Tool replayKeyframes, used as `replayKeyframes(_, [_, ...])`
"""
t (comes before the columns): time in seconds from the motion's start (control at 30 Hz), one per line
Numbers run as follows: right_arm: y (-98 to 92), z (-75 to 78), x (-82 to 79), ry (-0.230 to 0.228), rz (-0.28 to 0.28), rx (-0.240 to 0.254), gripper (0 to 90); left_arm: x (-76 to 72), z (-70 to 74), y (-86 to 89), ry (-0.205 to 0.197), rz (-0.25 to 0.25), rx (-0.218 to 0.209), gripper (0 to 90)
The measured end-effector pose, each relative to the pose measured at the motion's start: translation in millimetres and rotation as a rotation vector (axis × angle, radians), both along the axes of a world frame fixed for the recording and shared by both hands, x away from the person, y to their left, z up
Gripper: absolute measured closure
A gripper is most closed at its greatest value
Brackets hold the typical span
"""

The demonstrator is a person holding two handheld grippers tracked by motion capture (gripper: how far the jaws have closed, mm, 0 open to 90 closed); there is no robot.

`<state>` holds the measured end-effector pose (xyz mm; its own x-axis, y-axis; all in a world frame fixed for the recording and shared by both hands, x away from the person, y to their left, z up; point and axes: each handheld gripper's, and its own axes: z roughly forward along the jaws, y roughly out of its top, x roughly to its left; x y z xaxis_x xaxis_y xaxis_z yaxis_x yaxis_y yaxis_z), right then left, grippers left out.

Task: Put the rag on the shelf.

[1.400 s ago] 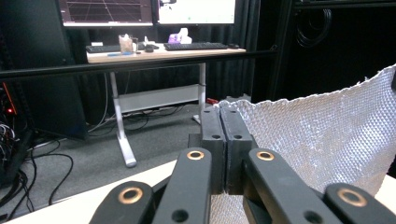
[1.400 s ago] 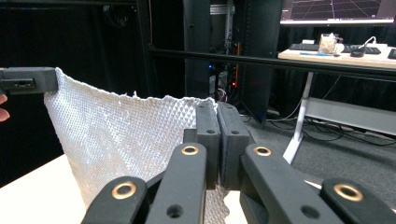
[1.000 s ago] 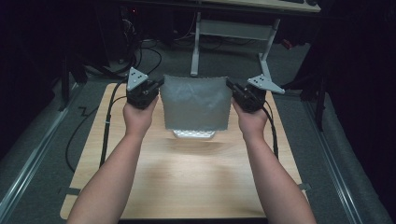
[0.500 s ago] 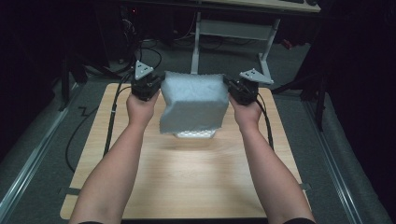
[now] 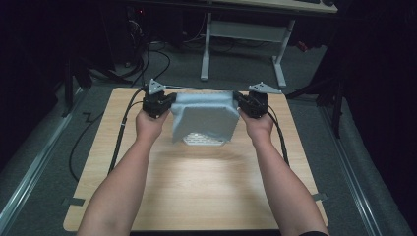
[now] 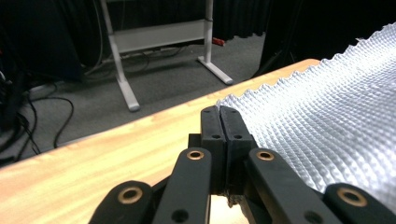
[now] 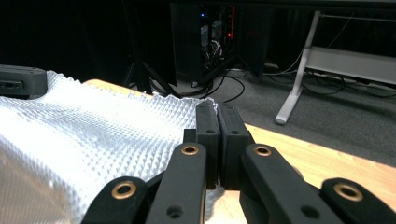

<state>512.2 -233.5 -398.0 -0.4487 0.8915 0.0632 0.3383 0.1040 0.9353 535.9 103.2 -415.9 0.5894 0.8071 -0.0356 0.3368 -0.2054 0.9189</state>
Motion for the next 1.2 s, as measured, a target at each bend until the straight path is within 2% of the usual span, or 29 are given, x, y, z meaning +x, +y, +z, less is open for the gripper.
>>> replayKeyframes(0.03, [-0.7, -5.3, -2.0, 0.008, 0.000, -0.005, 89.3, -1.9, -6.2, 0.1, 0.013, -0.003, -0.003, 90.0])
replayKeyframes(0.07, [-0.7, -5.3, -2.0, 0.008, 0.000, -0.005, 89.3, -1.9, -6.2, 0.1, 0.013, -0.003, -0.003, 90.0])
replayKeyframes(0.1, [0.1, -10.3, -3.5, 0.019, -0.002, -0.014, 89.3, -4.5, -13.8, 0.7, 0.027, -0.004, -0.018, 90.0])
replayKeyframes(0.13, [0.1, -10.3, -3.5, 0.019, -0.002, -0.014, 89.3, -4.5, -13.8, 0.7, 0.027, -0.004, -0.018, 90.0])
replayKeyframes(0.17, [0.5, -17.2, -5.1, 0.027, 0.001, -0.021, 89.3, -6.8, -20.0, 1.5, 0.039, -0.005, -0.034, 90.0])
replayKeyframes(0.37, [0.1, -31.3, -8.6, 0.055, -0.002, -0.013, 89.2, -11.2, -38.0, 2.9, 0.078, -0.010, -0.071, 90.0])
replayKeyframes(0.43, [0.0, -34.9, -10.0, 0.056, -0.005, -0.008, 89.2, -11.7, -41.1, 2.0, 0.094, -0.018, -0.062, 90.0])
replayKeyframes(0.57, [-1.2, -38.8, -10.9, 0.062, -0.005, -0.004, 89.2, -12.9, -44.1, -0.8, 0.098, -0.027, -0.051, 90.0])
replayKeyframes(0.73, [-2.7, -48.4, -11.7, 0.088, -0.008, -0.002, 89.1, -15.7, -55.0, 1.4, 0.113, -0.024, -0.074, 90.0])
replayKeyframes(1.13, [-1.1, -59.0, -13.4, 0.100, -0.009, -0.007, 88.7, -20.7, -66.4, 3.9, 0.130, -0.032, -0.078, 89.9])
replayKeyframes(1.2, [-2.1, -63.2, -13.4, 0.108, -0.011, -0.007, 88.5, -21.4, -67.2, 3.3, 0.135, -0.036, -0.066, 89.8])
